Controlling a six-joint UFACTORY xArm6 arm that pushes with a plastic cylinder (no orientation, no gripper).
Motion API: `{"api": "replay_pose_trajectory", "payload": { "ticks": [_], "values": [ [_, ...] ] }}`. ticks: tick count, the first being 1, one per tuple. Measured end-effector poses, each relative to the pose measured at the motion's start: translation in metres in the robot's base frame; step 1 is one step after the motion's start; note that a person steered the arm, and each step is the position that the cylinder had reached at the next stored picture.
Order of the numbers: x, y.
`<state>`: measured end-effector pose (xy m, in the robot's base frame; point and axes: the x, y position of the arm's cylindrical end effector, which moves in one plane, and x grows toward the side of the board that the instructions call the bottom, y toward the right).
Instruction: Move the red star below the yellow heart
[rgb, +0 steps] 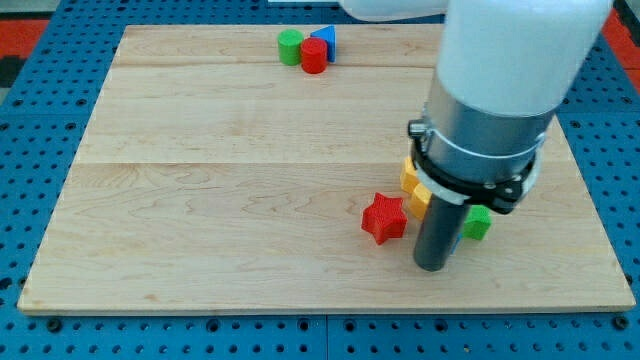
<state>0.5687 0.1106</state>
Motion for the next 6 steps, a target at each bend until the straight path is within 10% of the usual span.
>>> {"api": "replay_pose_trajectory", "payload": {
  "ticks": [3,6],
  "values": [
    [-0.017,-0.117],
    [-0.059,-0.029]
  ]
}}
